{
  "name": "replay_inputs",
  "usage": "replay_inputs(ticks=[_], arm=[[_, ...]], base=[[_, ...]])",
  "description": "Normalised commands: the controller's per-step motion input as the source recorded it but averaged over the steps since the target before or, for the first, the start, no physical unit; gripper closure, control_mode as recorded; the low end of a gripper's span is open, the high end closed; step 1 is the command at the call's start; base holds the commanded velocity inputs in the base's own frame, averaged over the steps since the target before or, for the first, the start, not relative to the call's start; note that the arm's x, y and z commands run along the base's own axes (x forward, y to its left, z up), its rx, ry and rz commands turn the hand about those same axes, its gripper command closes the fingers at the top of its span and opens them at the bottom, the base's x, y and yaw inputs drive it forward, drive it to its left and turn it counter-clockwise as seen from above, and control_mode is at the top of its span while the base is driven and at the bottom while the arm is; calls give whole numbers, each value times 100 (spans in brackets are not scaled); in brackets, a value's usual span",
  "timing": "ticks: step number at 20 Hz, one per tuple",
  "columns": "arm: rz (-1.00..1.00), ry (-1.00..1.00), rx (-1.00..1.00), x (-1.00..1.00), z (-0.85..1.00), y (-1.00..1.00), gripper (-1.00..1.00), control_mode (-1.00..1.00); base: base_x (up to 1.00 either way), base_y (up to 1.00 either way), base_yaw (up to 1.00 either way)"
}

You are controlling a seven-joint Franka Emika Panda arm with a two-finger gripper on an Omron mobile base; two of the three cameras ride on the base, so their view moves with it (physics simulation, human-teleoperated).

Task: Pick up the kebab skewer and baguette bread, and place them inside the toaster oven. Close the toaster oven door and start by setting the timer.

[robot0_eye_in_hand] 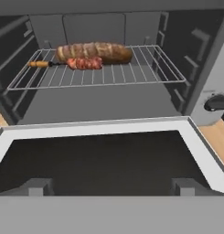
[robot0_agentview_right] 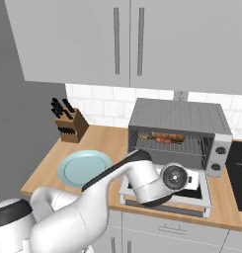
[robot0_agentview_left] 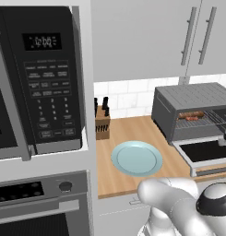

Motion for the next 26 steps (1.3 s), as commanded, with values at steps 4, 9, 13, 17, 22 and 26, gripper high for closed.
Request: replay_inputs(ticks=[4, 9, 13, 17, 22, 26], arm=[[4, 8, 0, -49, 0, 0, -100, -100], [6, 13, 0, -38, 0, 1, -100, -100], [9, 11, 0, -33, -2, 2, -100, -100], [9, 8, 0, -3, 0, 5, -100, -100], [7, 5, 0, -4, -16, 1, -100, -100], [1, 0, 0, -2, -46, 0, -100, -100]], base=[[0, 0, 0], [0, 0, 0], [0, 0, 0], [0, 0, 0], [0, 0, 0], [0, 0, 0]])
